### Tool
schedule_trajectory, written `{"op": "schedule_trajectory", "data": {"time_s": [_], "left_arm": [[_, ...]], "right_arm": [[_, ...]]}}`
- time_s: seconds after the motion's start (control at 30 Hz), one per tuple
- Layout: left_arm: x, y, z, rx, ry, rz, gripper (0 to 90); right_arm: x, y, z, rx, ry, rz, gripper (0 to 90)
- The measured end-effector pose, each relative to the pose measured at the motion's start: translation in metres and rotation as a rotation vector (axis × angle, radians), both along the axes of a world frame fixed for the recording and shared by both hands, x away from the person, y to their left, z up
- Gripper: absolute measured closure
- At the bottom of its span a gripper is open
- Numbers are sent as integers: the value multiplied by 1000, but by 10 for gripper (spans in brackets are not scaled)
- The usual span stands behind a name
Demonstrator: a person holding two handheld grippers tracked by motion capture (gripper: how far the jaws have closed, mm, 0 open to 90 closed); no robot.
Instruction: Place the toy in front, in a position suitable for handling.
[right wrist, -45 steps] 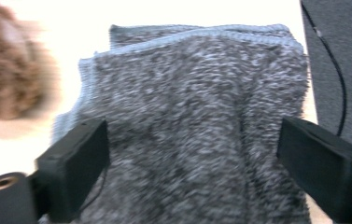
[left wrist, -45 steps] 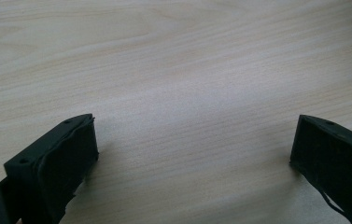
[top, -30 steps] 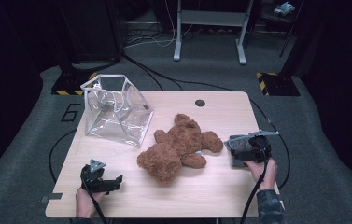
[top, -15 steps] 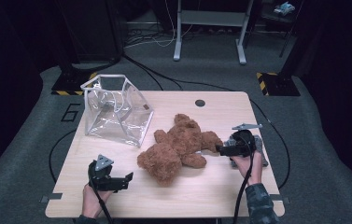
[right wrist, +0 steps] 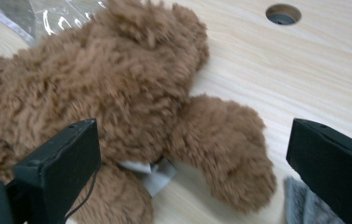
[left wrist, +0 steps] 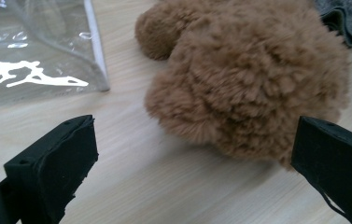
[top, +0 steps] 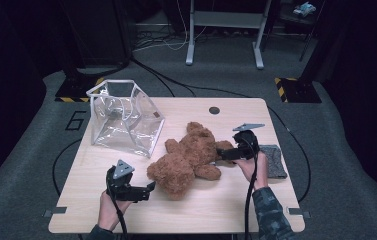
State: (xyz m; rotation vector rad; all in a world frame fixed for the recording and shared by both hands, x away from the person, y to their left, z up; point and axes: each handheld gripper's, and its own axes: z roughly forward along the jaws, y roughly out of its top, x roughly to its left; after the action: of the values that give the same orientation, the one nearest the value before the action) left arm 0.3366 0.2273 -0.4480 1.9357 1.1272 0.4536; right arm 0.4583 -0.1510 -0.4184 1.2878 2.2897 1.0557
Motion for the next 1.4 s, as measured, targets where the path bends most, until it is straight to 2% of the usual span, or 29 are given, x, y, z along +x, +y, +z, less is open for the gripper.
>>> {"op": "schedule_trajectory", "data": {"time_s": [0.17, 0.23, 0.33, 0.37, 0.43, 0.47, 0.5, 0.57, 0.63, 0.67, 0.7, 0.8, 0.87, 1.03, 1.1, 1.13, 1.3, 1.37, 1.4], "left_arm": [[4, -18, 6, 10, -2, -56, 0], [6, -26, 7, 21, -10, -66, 1], [8, -34, 9, 37, -18, -68, 9], [9, -36, 9, 43, -19, -67, 18], [12, -39, 7, 47, -18, -77, 21], [13, -40, 6, 55, -19, -75, 25], [15, -41, 4, 59, -14, -75, 44], [17, -41, 1, 66, -11, -65, 110], [17, -40, -2, 54, -9, -79, 166], [17, -40, -3, 51, -8, -95, 230], [17, -39, -4, 40, -3, -105, 230], [17, -37, -9, 24, 1, -132, 375], [17, -36, -11, 17, -2, -137, 456], [16, -35, -14, 12, -21, -127, 628], [16, -34, -16, 14, -29, -125, 714], [16, -34, -16, 16, -35, -126, 714], [17, -33, -18, 19, -48, -113, 846], [16, -32, -17, 28, -50, -104, 811], [16, -32, -15, 33, -48, -87, 728]], "right_arm": [[11, 15, 5, 1, 7, 27, 53], [20, 23, 7, 13, 21, 42, 64], [25, 30, 9, 7, 4, 53, 87], [27, 34, 10, 6, 13, 63, 97], [33, 40, 12, 5, 2, 88, 144], [35, 44, 13, 2, 14, 90, 160], [39, 47, 13, -10, 1, 105, 190], [45, 54, 13, -17, 17, 124, 273], [49, 59, 13, -24, 19, 142, 352], [51, 63, 12, -25, 41, 141, 462], [51, 63, 12, -25, 41, 141, 462], [53, 65, 8, -28, 54, 154, 578], [53, 64, 6, -35, 41, 160, 648], [53, 63, 0, -28, 40, 146, 792], [52, 63, -1, -20, 48, 144, 811], [52, 62, -4, -20, 39, 140, 835], [49, 65, -5, -30, 5, 115, 855], [48, 65, -4, -33, 0, 109, 855], [47, 65, -3, -32, 2, 106, 855]]}}
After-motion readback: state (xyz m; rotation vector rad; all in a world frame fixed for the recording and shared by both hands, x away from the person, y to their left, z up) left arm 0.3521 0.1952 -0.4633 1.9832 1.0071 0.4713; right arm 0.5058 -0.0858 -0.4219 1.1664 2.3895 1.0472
